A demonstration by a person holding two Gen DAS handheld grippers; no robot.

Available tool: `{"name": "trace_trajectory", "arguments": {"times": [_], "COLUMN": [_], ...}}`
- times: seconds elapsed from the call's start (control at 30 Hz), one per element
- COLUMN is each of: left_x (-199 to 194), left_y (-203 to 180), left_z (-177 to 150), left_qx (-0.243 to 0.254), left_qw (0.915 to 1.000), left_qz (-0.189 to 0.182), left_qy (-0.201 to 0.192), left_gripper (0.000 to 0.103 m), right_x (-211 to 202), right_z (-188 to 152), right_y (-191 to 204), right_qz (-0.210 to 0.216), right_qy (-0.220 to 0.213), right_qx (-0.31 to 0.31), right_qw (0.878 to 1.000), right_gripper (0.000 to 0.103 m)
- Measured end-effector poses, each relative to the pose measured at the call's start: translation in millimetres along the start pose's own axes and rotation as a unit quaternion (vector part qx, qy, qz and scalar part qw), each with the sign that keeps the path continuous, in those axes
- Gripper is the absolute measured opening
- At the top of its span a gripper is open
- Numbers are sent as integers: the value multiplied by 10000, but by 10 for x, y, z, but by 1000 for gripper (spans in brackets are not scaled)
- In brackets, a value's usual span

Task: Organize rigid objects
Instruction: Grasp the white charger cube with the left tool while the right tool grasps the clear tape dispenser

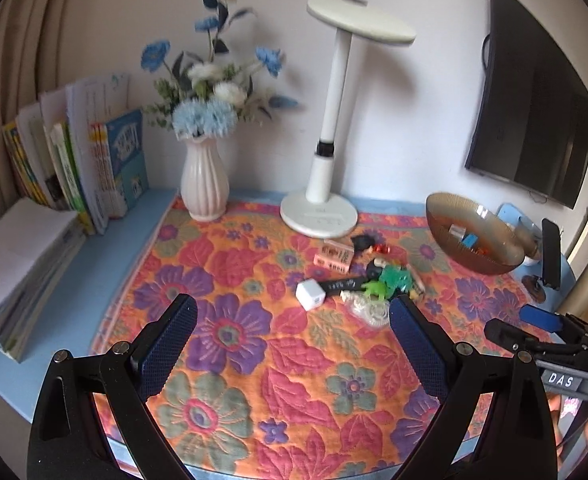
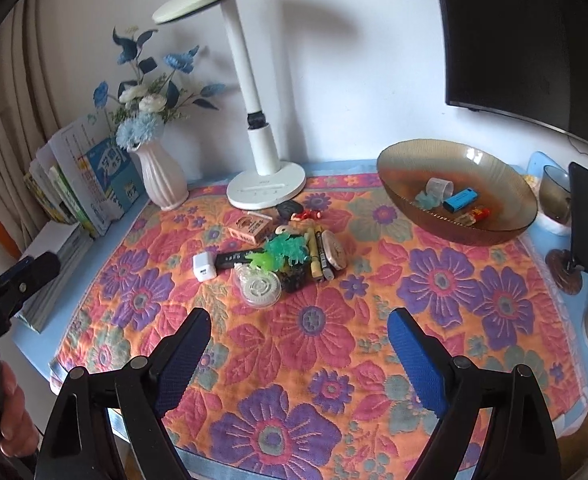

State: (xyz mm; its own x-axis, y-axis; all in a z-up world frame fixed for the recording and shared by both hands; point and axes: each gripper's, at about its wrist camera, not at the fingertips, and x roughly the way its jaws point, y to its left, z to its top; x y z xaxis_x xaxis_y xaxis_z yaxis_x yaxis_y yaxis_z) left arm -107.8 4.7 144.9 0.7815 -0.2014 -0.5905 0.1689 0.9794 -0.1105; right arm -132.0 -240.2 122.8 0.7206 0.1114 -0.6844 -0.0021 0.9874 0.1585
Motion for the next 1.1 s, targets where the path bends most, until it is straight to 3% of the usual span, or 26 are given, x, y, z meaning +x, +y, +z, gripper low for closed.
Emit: {"name": "trace_trajectory", "arguments": {"times": [0.1, 0.3, 0.4, 0.53, 0.7, 0.93, 1.1], "left_x": [223, 860, 1184, 1576, 1939, 2140, 2047], "left_y": [13, -33, -114, -203, -209, -178, -124], "left_z": [-18, -4, 26, -9, -30, -34, -60], "left_qx": [37, 140, 354, 513, 326, 226, 253], "left_qw": [9996, 9954, 9941, 9917, 9885, 9871, 9879], "left_qz": [56, -227, -222, -234, -313, -361, -390], "left_qy": [269, 925, 998, 1159, 1445, 1545, 1480], "left_gripper": [96, 90, 84, 83, 72, 35, 35], "right_x": [174, 754, 990, 1275, 1565, 1774, 1879], "right_z": [-41, -87, -27, 30, 44, 106, 149], "right_y": [20, 0, 51, 158, 227, 306, 412], "right_qz": [147, 657, 744, 624, 502, 308, 69], "right_qy": [262, 959, 1118, 1252, 1375, 1296, 1203], "right_qx": [-19, 154, 35, -152, -369, -681, -826], "right_qw": [9995, 9931, 9909, 9900, 9885, 9887, 9893], "right_gripper": [74, 65, 64, 64, 64, 67, 65]}}
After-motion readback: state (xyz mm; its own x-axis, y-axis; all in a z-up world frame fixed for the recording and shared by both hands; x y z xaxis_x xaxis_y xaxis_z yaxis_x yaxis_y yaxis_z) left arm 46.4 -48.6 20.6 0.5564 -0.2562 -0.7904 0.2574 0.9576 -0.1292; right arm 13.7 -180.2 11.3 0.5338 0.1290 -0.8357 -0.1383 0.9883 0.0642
